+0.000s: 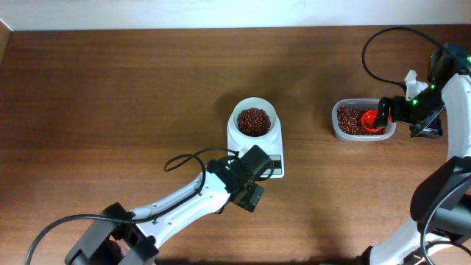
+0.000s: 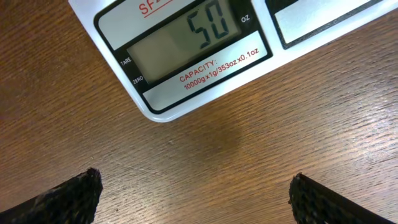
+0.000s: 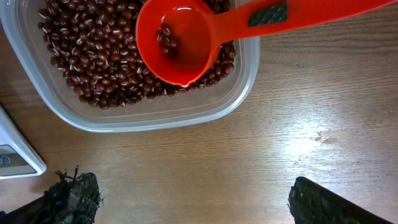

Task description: Scoop item into bowl and weigh 50g on scale

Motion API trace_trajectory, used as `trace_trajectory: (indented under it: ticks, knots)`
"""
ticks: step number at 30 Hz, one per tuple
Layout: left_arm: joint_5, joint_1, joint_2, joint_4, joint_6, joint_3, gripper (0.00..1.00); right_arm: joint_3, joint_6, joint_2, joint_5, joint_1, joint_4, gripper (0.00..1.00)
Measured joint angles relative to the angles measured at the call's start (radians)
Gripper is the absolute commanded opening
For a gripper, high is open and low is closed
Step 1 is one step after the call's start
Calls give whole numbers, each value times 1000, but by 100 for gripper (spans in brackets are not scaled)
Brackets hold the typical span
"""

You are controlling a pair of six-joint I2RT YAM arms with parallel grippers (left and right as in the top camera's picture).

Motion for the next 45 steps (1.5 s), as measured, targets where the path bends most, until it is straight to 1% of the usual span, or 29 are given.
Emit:
trace_trajectory:
  ticks: [12,15,18,19,20,21,23,24,27,28,30,32,37,39,43,44,45]
  knots:
    - [0,0,0,4,3,0,99,0,1,0,0,0,4,99]
    - [0,0,0,1,4,0,99,-2,0,0,-3,0,108,99]
    - [0,0,0,4,4,0,99,-2,1,0,-71,0,133,99]
    - [0,0,0,5,4,0,99,-2,2,0,-111,0,149,86]
    - [0,0,0,4,4,0,99,-2,0,0,-160,0,177,78]
    - [0,0,0,4,4,0,99,-2,6,0,-167,-2,192,78]
    - [0,0,0,2,4,0,99,-2,44,0,-136,-32,194,83]
    - [0,0,0,0,4,0,99,-2,74,0,-121,-91,195,86]
    - [0,0,0,2,4,0,99,-10,91,0,-110,-197,222,86]
    - [0,0,0,3,4,0,99,-44,90,0,-120,-233,238,85]
    - [0,0,0,3,4,0,99,-97,64,2,-174,-241,304,77]
    - [0,0,0,1,4,0,99,-138,21,5,-267,-240,377,78]
    - [0,0,0,0,4,0,99,-306,0,7,-321,-240,645,79]
    - [-1,0,1,-3,5,0,99,-329,-26,7,-388,-240,709,73]
    - [-1,0,1,-1,7,0,99,-330,-51,7,-457,-240,739,59]
    - [-1,0,1,-1,7,0,99,-330,-52,7,-460,-240,743,50]
    - [-1,0,1,-1,7,0,99,-330,-53,7,-463,-242,753,43]
